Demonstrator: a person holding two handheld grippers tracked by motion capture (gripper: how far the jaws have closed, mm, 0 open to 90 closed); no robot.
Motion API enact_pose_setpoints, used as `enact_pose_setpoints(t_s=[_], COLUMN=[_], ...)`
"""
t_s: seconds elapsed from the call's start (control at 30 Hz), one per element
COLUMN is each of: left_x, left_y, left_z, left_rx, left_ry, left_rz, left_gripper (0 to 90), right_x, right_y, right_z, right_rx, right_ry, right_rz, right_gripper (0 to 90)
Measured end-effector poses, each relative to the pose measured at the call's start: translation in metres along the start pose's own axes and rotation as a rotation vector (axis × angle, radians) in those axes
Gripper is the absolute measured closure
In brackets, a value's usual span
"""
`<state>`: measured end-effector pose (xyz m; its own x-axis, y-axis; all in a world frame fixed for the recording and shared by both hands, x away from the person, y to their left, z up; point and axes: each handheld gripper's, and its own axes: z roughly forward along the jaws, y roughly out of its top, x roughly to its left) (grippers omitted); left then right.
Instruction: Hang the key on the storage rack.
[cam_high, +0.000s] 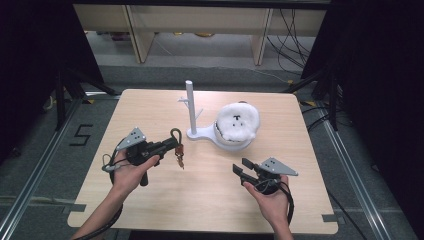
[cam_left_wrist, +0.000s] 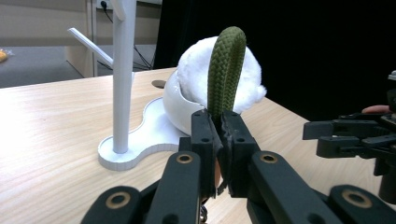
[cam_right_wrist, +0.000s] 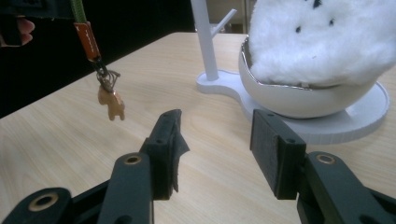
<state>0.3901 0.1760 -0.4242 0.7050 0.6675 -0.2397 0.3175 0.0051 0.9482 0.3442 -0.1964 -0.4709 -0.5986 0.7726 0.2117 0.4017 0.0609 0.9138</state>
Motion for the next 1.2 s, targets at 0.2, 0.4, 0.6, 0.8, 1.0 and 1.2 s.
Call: enact_pose_setpoints(t_s=[0.2, 0.4, 0.6, 0.8, 1.0, 1.2], left_x=[0.004, 0.012, 0.018, 0.023, 0.029, 0.031], left_y=[0.003, 0.009, 0.013, 0.017, 0.021, 0.028], left_z=[0.003, 0.005, 0.009, 0.014, 0.021, 0.026], left_rx=[0.001, -0.009, -0.009, -0.009, -0.004, -0.002], left_ry=[0.005, 0.015, 0.027, 0.031, 0.033, 0.032], left_rz=[-0.004, -0.016, -0.022, -0.024, -0.034, -0.025], left_gripper=[84.7, 84.7, 84.7, 84.7, 84.7, 84.7], right_x=[-0.002, -0.004, -0.004, -0.003, -0.004, -0.004], right_y=[-0.002, -0.004, -0.005, -0.006, -0.005, -0.006], right_z=[-0.001, 0.001, 0.002, 0.003, 0.002, 0.002], right_rx=[0.002, 0.013, 0.014, 0.029, 0.024, 0.025], right_ry=[0.004, 0.001, 0.009, 0.018, 0.021, 0.017], right_rz=[0.004, 0.004, 0.016, 0.026, 0.020, 0.021], right_gripper=[54.7, 53.7, 52.9, 51.8, 51.4, 51.0])
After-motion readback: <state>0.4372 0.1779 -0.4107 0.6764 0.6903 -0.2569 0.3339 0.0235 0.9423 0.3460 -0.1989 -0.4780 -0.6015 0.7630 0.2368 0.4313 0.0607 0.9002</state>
